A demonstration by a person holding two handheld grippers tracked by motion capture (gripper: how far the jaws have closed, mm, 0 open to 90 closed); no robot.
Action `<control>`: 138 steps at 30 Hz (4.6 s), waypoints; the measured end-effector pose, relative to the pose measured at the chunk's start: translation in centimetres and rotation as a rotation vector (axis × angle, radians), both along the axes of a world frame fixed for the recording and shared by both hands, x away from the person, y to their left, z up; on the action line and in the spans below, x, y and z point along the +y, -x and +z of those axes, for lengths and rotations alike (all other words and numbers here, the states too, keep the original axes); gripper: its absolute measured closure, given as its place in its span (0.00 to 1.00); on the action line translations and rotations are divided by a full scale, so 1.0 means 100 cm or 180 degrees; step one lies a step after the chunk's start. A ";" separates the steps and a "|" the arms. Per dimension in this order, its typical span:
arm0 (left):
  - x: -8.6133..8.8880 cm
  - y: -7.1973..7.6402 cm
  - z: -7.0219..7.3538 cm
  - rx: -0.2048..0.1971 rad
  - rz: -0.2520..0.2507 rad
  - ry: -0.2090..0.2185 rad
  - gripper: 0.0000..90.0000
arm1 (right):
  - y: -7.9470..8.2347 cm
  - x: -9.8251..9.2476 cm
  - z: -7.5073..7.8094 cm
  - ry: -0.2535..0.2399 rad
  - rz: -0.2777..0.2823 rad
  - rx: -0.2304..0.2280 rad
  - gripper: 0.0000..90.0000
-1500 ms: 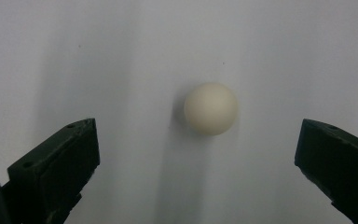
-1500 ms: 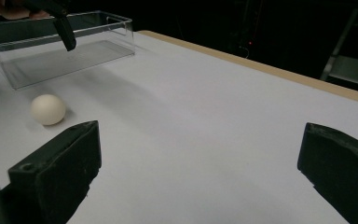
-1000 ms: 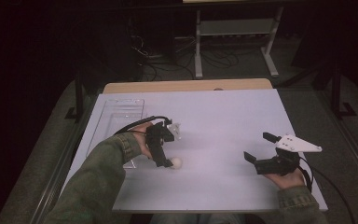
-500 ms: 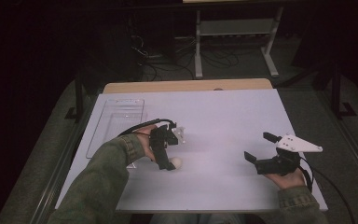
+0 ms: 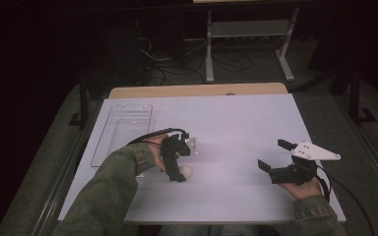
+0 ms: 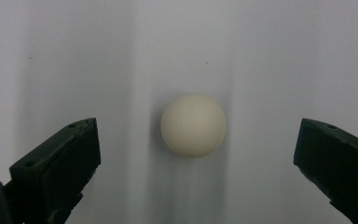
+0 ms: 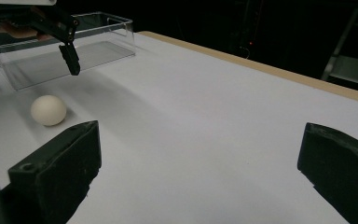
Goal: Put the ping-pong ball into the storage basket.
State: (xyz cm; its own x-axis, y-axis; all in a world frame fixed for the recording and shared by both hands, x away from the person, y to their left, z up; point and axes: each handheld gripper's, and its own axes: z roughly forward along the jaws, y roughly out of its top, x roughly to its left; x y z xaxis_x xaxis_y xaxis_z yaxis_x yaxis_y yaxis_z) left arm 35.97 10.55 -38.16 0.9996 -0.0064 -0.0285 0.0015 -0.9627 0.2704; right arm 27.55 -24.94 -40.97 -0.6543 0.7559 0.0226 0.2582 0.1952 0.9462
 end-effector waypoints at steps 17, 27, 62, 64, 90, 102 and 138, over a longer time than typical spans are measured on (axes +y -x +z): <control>-0.001 0.000 -0.010 0.0066 0.0025 -0.0038 0.04 | 0.000 0.000 0.000 0.0002 0.0002 -0.0001 0.00; -0.001 -0.002 -0.014 0.0046 0.0012 -0.0062 0.06 | 0.000 0.000 0.000 0.0003 0.0007 0.0003 0.00; -0.001 -0.002 -0.025 0.0071 0.0037 -0.0152 0.29 | 0.001 0.001 0.000 0.0005 0.0017 -0.0007 0.00; -0.001 -0.003 -0.024 0.0064 0.0035 -0.0157 0.30 | 0.001 0.001 0.000 0.0006 0.0017 -0.0005 0.00; -0.003 -0.009 -0.024 0.0202 -0.0043 -0.0180 0.52 | 0.001 0.001 0.000 0.0015 0.0031 -0.0012 0.00; -0.007 -0.010 -0.027 0.0232 -0.0079 -0.0214 0.55 | 0.001 0.001 0.000 0.0030 0.0042 0.0003 0.00; -0.003 -0.011 0.002 0.0268 -0.0116 -0.0320 0.56 | 0.001 0.001 -0.001 0.0032 0.0045 0.0019 0.00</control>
State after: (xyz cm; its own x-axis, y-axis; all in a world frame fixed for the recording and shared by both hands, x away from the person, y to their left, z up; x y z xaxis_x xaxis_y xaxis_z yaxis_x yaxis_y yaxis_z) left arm 37.06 10.27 -37.98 0.9928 -0.0354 -0.1144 -0.0152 -0.9848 0.1730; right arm 27.44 -24.80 -41.03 -0.6649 0.7467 0.0189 0.2608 0.2084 0.9426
